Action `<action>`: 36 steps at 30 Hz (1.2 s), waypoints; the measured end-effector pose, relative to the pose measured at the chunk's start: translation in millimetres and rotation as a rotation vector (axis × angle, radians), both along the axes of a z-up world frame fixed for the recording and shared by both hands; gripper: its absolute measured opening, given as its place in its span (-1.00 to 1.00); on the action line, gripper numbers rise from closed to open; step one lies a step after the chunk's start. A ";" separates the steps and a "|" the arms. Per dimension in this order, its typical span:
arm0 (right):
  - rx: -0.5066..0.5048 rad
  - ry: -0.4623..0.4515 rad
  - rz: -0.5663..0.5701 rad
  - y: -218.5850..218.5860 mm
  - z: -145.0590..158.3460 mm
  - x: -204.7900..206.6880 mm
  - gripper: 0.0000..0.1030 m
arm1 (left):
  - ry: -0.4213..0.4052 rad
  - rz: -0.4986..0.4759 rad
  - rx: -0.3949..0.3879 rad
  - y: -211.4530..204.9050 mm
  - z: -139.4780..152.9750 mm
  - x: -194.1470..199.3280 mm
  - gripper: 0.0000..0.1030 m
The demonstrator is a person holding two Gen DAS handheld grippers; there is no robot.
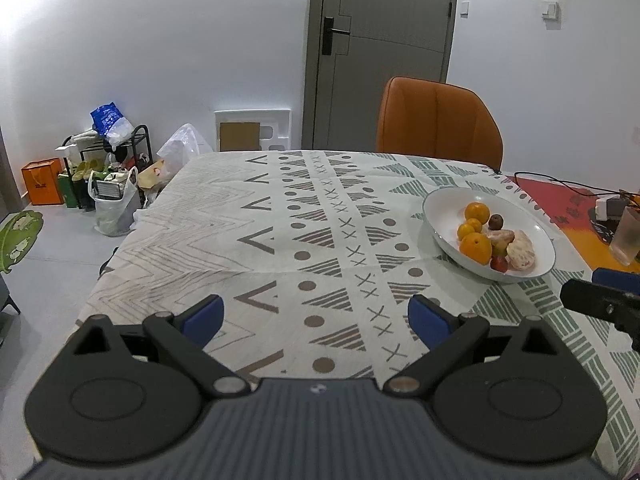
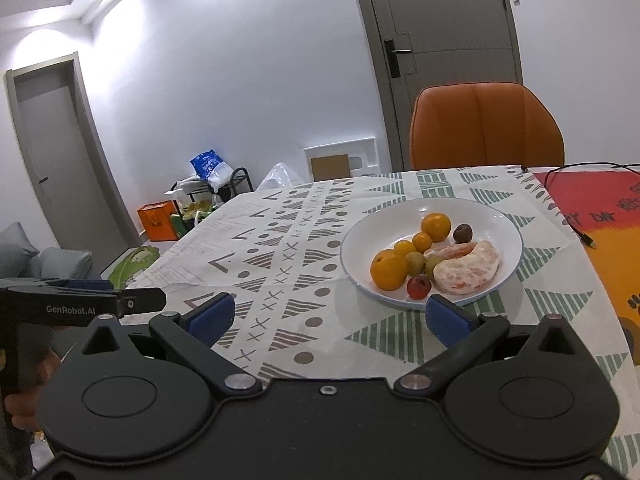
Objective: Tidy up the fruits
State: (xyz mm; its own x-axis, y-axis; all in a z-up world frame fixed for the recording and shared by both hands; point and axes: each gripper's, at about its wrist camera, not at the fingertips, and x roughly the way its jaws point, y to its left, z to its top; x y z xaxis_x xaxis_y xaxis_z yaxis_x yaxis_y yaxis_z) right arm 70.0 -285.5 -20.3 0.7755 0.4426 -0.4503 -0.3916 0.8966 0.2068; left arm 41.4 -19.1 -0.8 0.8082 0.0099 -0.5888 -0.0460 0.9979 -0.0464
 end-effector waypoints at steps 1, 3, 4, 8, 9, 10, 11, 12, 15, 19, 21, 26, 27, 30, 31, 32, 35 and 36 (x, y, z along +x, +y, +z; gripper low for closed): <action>-0.002 -0.002 0.000 0.6 0.2 -1.7 1.00 | 0.000 0.002 -0.002 1.0 -0.3 -1.9 0.90; -0.001 -0.003 0.003 1.1 0.1 -3.7 1.00 | -0.002 0.005 -0.003 2.1 -0.8 -5.3 0.90; -0.001 -0.002 0.004 1.5 0.1 -4.9 1.00 | -0.003 0.006 -0.003 2.5 -1.3 -7.1 0.90; -0.006 -0.009 0.009 2.8 -0.5 -8.7 1.00 | -0.006 0.010 0.000 5.5 -2.6 -12.8 0.90; -0.005 -0.008 0.010 3.0 -0.8 -9.3 1.00 | -0.005 0.014 0.000 6.5 -3.0 -13.8 0.90; -0.004 -0.006 0.010 3.1 -1.2 -9.8 1.00 | -0.006 0.018 -0.003 7.8 -3.5 -15.2 0.90; -0.004 -0.005 0.009 3.1 -1.5 -10.2 1.00 | -0.006 0.020 -0.005 9.0 -3.2 -16.2 0.90; -0.005 -0.006 0.008 3.1 -1.9 -10.9 1.00 | -0.008 0.021 -0.007 9.8 -3.1 -17.1 0.90; -0.004 -0.005 0.007 3.3 -2.2 -12.1 1.00 | -0.011 0.022 -0.006 10.0 -2.4 -18.1 0.90; -0.004 -0.011 0.008 4.6 -2.0 -13.6 1.00 | -0.016 0.020 -0.007 9.8 -1.7 -18.5 0.90; -0.004 -0.011 0.009 5.0 -1.7 -14.2 1.00 | -0.019 0.021 -0.006 9.5 -0.7 -19.1 0.90; 0.000 -0.014 0.005 4.9 -1.6 -14.7 1.00 | -0.020 0.020 -0.006 9.1 0.0 -19.4 0.90; -0.002 -0.013 0.003 5.0 -1.9 -14.7 1.00 | -0.020 0.020 -0.007 9.0 0.0 -19.5 0.90; -0.004 -0.013 0.002 4.6 -1.9 -15.0 1.00 | -0.020 0.020 -0.007 8.4 0.5 -19.9 0.90; -0.004 -0.013 0.002 4.6 -1.9 -14.9 1.00 | -0.020 0.019 -0.007 8.7 0.4 -19.8 0.90; -0.004 -0.012 0.001 4.6 -1.9 -14.9 1.00 | -0.020 0.018 -0.006 8.1 0.7 -19.9 0.90; -0.003 -0.011 -0.001 4.3 -2.2 -15.1 1.00 | -0.020 0.018 -0.006 7.4 1.1 -19.9 0.90; -0.002 -0.011 -0.002 4.2 -2.4 -15.3 1.00 | -0.020 0.018 -0.006 7.2 1.2 -20.0 0.90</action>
